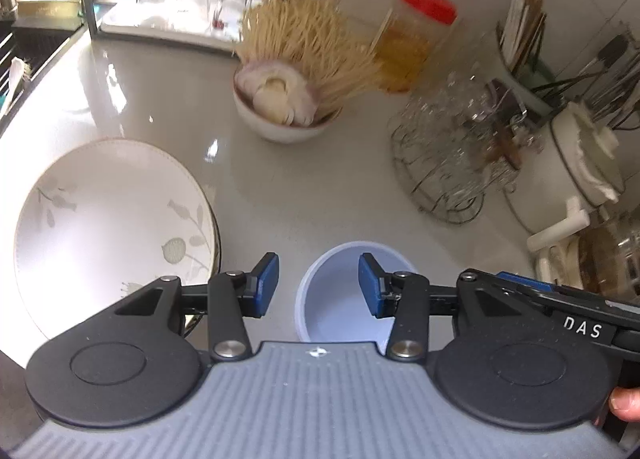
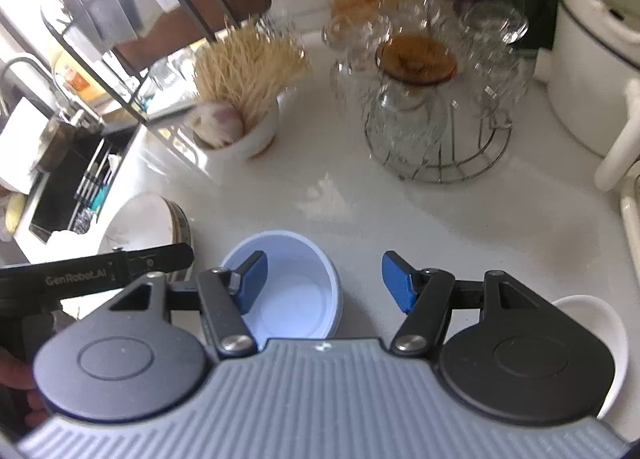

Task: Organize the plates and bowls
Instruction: 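Lower the light blue bowl beside the stack and open both grippers, then withdraw both grippers from the light blue bowl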

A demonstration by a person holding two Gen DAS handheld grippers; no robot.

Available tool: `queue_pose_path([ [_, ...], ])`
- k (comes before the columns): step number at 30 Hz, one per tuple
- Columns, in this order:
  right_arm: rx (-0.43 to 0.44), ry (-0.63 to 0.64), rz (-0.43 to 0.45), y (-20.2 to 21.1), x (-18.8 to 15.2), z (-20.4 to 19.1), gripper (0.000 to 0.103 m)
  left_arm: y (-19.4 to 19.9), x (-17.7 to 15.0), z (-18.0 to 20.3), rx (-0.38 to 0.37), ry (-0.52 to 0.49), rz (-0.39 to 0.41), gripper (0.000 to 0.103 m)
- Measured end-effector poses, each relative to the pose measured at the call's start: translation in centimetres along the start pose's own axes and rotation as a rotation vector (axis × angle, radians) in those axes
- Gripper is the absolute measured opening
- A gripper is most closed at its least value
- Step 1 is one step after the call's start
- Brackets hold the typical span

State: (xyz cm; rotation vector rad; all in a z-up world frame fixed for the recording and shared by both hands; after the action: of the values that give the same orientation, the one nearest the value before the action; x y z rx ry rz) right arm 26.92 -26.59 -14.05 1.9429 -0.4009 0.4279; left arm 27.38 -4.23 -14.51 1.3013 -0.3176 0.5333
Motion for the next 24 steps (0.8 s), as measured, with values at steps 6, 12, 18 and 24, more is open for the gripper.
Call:
queue_pose_path([
  [6, -0.005, 0.000, 0.078, 3.4, -0.1, 0.1, 0.065, 2.7, 0.1, 1.6, -0.019, -0.028, 0.050, 0.050],
  [12, -0.020, 0.009, 0.142, 6.2, -0.9, 0.1, 0.065, 5.4, -0.4, 3.6, -0.028, -0.073, 0.089, 0.050],
  [18, -0.056, 0.042, 0.209, 8.9, -2.0, 0.0, 0.065, 8.3, -1.1, 5.9, -0.039, -0.132, 0.142, 0.066],
  [24, -0.074, 0.044, 0.253, 11.0, -3.1, 0.0, 0.084, 9.9, -2.4, 7.1, -0.026, -0.163, 0.148, 0.085],
])
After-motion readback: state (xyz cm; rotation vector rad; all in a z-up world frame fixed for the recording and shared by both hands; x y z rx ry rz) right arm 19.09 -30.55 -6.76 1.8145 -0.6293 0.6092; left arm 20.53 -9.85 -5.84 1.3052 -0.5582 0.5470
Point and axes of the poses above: each gripper's, at about its wrist camera, not at the fingertips, and y roughly against the way its jaws point, z to its right, x to its top, the point moved 3 cm from there along -y, roughly the way its jaws point, and after that the axes turned 8 degrees about -y, right-handed, at the moved point
